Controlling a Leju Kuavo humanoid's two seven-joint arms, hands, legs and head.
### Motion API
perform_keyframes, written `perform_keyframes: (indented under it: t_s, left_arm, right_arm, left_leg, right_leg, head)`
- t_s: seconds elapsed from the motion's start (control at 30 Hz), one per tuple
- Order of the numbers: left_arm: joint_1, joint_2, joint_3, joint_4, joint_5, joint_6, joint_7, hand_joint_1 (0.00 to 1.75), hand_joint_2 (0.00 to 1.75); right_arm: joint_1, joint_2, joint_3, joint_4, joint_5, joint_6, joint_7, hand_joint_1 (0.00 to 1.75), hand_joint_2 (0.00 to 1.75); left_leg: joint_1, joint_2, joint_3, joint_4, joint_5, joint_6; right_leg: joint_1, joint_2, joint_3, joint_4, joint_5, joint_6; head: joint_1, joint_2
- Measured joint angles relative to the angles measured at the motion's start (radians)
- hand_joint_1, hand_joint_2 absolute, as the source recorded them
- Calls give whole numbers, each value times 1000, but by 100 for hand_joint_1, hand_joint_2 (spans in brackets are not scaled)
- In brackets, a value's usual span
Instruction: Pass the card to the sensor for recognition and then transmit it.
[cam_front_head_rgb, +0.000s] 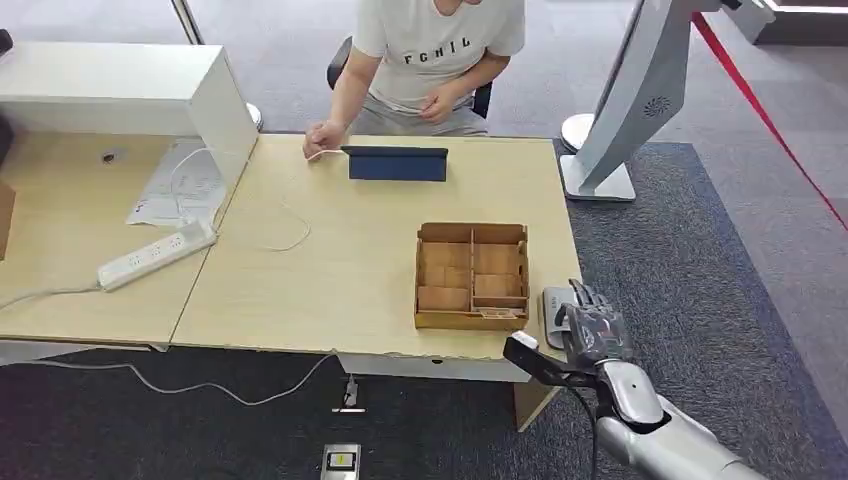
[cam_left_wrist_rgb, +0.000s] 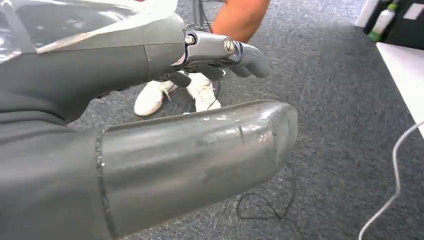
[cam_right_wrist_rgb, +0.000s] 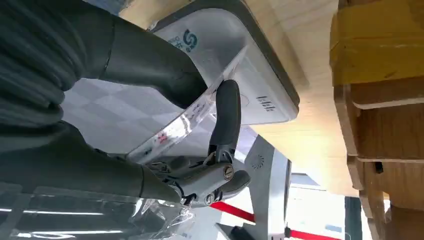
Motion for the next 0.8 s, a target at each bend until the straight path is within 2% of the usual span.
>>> perform_keyframes:
  t_s: [0.13,0.37,0.6,0.8]
  left_arm:
    - [0,0,3,0,-12,0,0,0,0]
    - [0,0,34,-1,-102,0,0,0,0]
    - [0,1,82,-3,-147,0,0,0,0]
    - [-3,3,93,-3,-92,0,0,0,0]
  right_arm:
    - [-8,16,0,41,-15,-2,-14,175,175]
    - [-9,40,2,101,-39,-20,-40,175,175]
    - [-45,51,10,127,-29,-70,-40,175,175]
    - [-139,49,21,95,58,-71,41,175,175]
  left_leg:
    - [0,0,1,0,0,0]
    - [0,0,3,0,0,0]
    - [0,0,2,0,1,-1]
    - [0,1,2,0,1,-1]
  right_leg:
    - [0,0,0,0,0,0]
    - [0,0,2,0,0,0]
    - [0,0,3,0,1,0]
    - [0,0,1,1,1,-1]
  head:
    - [0,0]
    - [0,0]
    - [0,0]
    - [0,0]
